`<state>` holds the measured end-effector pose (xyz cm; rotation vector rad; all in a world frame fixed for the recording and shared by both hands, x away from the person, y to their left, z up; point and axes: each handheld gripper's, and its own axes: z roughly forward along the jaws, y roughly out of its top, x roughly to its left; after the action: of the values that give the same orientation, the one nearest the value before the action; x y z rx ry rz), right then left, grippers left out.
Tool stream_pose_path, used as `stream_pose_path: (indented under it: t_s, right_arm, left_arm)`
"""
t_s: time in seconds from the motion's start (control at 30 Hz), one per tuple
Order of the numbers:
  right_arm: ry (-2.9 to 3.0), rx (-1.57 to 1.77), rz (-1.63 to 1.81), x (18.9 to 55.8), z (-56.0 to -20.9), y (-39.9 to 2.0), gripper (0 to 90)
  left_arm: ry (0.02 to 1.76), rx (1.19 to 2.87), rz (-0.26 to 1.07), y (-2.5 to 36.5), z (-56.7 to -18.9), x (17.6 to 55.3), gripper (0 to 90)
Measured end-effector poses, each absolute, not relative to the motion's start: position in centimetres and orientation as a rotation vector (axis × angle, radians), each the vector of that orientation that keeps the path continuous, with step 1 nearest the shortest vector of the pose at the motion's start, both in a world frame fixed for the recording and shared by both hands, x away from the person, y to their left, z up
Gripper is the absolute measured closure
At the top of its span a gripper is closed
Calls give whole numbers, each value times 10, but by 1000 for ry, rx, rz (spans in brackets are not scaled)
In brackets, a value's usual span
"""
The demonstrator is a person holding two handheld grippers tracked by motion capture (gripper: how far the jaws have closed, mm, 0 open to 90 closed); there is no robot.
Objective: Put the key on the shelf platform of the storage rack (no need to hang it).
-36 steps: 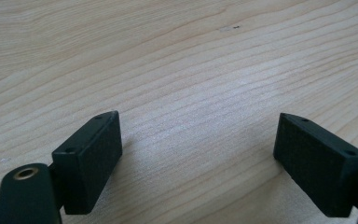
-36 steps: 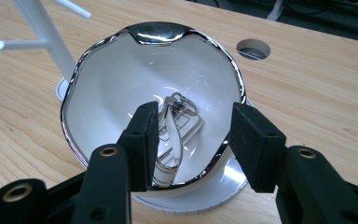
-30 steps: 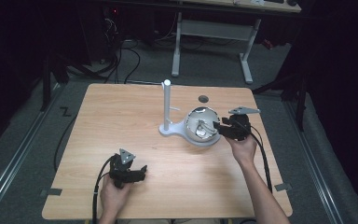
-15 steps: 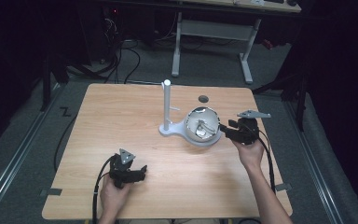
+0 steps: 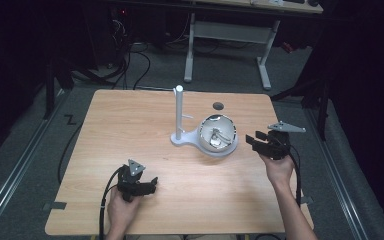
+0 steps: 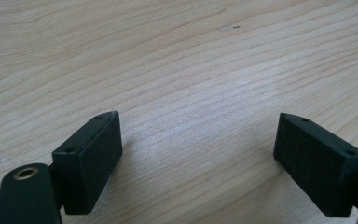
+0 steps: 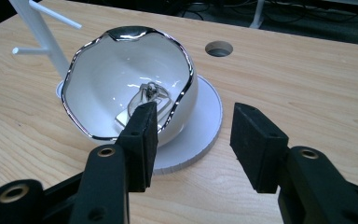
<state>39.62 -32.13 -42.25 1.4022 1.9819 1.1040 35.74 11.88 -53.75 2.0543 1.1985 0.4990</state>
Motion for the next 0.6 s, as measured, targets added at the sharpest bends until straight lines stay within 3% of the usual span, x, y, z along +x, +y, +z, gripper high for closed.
stream_pose_path:
  t_s: [0.6]
  right_arm:
    - [1949,1440,1119,374,-432,-338,518]
  left_arm:
    - [1196,2056,498,119,-537,357,157]
